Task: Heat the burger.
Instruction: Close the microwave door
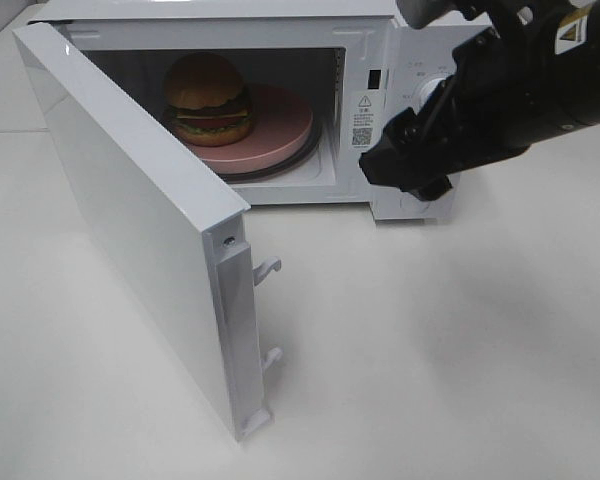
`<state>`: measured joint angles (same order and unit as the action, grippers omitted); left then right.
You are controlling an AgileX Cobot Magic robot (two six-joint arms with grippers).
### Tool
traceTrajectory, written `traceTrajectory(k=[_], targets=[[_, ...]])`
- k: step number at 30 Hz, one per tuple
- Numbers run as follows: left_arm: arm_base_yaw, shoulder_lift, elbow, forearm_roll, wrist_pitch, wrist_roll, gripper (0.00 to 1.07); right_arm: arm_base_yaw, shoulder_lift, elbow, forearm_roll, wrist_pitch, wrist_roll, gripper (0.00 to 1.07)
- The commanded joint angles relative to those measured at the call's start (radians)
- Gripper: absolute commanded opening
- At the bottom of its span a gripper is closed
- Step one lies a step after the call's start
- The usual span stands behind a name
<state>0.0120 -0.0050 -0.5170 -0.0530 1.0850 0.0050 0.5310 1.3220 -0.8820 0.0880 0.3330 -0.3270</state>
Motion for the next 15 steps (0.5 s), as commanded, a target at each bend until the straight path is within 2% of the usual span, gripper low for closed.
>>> traceTrajectory(k=[1,5,15], targets=[[0.001,-0.004,0.000,-0.004,-0.015,0.002,0.90,-0.008,-0.028,0.001,-0.028,0.117,0.057,0.77],[0.001,-0.004,0.000,-0.004,-0.015,0.001,0.90,-0.008,-0.067,0.001,-0.046,0.284,0.125,0.76],[0.001,-0.004,0.000,-0.004,-0.015,0.002,0.90,-0.008,-0.156,0.002,-0.067,0.516,0.220,0.76]])
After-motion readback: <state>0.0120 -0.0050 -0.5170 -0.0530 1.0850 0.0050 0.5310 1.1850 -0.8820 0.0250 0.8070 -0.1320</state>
